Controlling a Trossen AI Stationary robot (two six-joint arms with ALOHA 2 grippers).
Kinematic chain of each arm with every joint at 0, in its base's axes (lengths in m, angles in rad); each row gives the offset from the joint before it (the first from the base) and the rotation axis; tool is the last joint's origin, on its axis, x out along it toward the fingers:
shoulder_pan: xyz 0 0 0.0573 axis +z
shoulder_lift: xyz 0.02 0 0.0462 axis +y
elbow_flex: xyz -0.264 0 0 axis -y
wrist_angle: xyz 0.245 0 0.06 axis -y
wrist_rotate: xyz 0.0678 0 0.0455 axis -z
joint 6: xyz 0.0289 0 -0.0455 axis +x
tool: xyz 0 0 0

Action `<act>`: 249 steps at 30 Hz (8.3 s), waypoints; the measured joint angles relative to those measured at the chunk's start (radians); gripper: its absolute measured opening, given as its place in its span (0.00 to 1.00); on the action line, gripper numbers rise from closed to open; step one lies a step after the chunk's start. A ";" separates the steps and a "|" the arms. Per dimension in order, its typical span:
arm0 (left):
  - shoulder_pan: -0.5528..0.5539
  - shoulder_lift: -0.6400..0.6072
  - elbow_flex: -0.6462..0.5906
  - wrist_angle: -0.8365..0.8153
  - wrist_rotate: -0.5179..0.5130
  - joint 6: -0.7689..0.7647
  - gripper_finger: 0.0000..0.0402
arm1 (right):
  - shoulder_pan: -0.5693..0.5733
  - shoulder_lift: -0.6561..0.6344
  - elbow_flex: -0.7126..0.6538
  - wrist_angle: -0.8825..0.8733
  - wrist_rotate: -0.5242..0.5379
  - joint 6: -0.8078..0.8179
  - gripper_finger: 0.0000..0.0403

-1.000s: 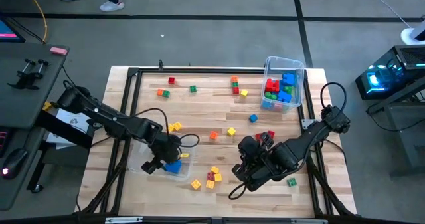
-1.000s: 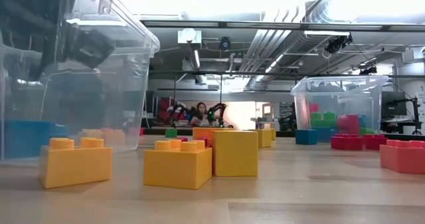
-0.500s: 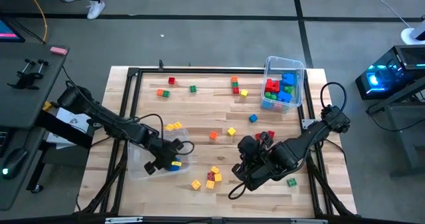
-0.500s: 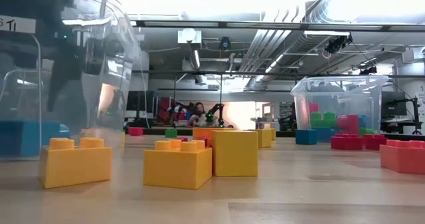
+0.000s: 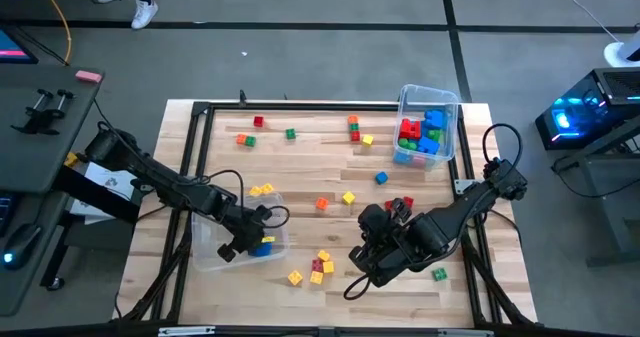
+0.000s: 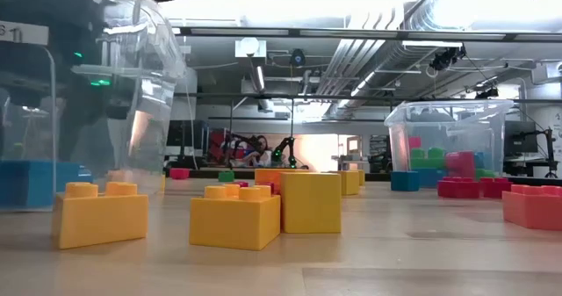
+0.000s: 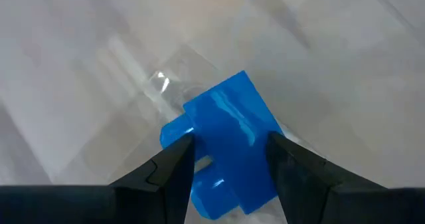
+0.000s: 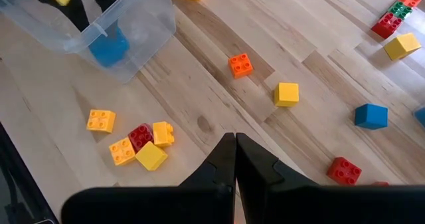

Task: Sort blocks by size
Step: Put the large blue game piece into the right transparent bin, then adjust the left transparent bin

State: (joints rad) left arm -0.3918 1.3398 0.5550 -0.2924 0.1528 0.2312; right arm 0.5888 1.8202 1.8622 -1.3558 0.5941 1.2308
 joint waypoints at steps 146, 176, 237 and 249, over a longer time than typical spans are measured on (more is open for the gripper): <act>0.163 0.080 0.028 -0.103 -0.415 0.202 0.83 | -0.006 0.000 0.001 0.059 0.001 0.003 0.00; 0.158 -0.452 0.403 -0.244 -0.336 -0.113 0.22 | -0.006 0.000 0.002 0.105 0.019 0.000 0.00; 0.719 0.692 1.413 -0.063 0.121 -0.148 0.52 | 0.016 -0.010 0.452 0.140 0.707 -0.523 0.00; 0.720 -0.022 0.719 -0.011 0.241 -0.259 0.04 | -0.081 -0.003 0.452 -0.024 0.584 -0.460 0.00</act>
State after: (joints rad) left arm 0.3285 1.3179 1.2745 -0.3031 0.3939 -0.0282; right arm 0.5082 1.8175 2.3138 -1.3802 1.1779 0.7706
